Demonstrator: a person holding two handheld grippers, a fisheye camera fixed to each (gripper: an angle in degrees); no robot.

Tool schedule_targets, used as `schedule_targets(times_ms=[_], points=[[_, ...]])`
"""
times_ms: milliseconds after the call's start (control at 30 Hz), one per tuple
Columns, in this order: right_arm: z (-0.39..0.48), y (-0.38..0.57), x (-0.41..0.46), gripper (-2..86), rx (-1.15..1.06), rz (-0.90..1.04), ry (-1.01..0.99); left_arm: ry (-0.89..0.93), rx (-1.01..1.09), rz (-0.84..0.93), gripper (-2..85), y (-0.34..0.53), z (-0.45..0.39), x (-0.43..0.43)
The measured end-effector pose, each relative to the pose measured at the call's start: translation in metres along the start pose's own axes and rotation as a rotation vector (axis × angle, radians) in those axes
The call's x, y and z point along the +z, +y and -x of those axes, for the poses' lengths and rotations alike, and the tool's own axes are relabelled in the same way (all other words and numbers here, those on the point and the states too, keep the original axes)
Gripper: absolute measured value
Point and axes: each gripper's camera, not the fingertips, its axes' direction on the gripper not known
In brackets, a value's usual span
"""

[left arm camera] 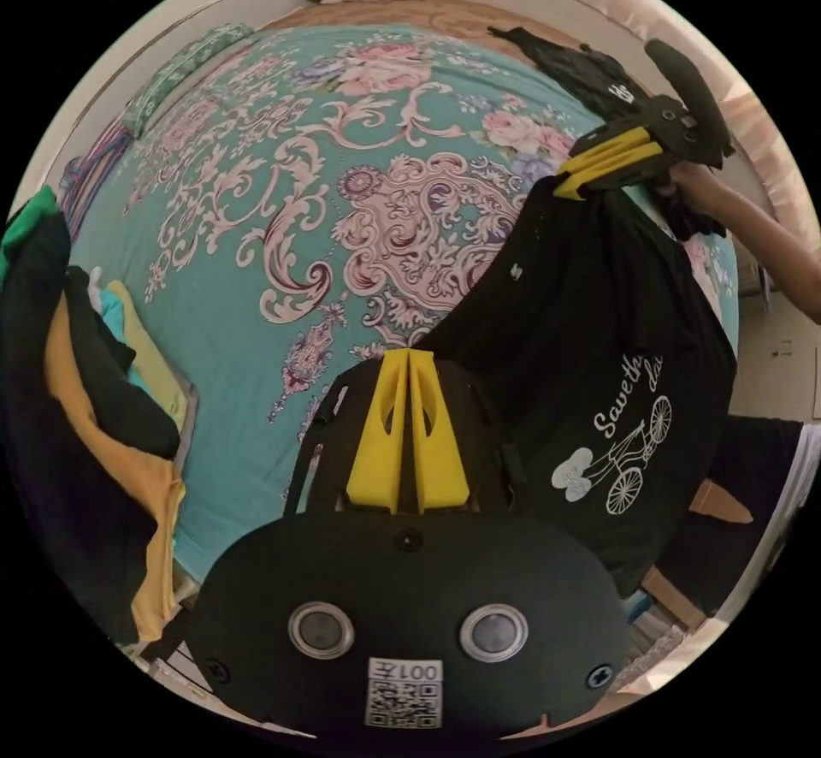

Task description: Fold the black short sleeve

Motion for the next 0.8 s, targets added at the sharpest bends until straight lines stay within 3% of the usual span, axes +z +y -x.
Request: schedule_targets(times_ms=[167, 267, 367, 467, 567, 800], points=[[-0.055, -0.026, 0.001, 1.7, 0.264, -0.046, -0.258, 0.135, -0.094, -0.036, 0.0, 0.029, 0.039, 0.026], [-0.065, -0.042, -0.01, 1.6, 0.321, -0.099, -0.279, 0.222, -0.02, -0.117, 3.3, 0.051, 0.031, 0.034], [-0.056, -0.065, -0.013, 1.6, 0.269, -0.048, -0.244, 0.193, 0.024, -0.061, 4.5, 0.067, 0.023, 0.057], [-0.038, -0.09, -0.016, 1.6, 0.187, 0.002, -0.127, 0.098, 0.008, -0.072, 0.3, 0.081, 0.027, 0.072], [-0.025, -0.115, -0.016, 1.7, 0.161, 0.011, -0.038, 0.123, -0.058, -0.109, -0.6, 0.092, 0.045, 0.085], [-0.016, -0.158, -0.024, 3.1, 0.176, 0.021, -0.102, 0.13, -0.211, -0.166, 0.5, 0.14, 0.068, 0.115]])
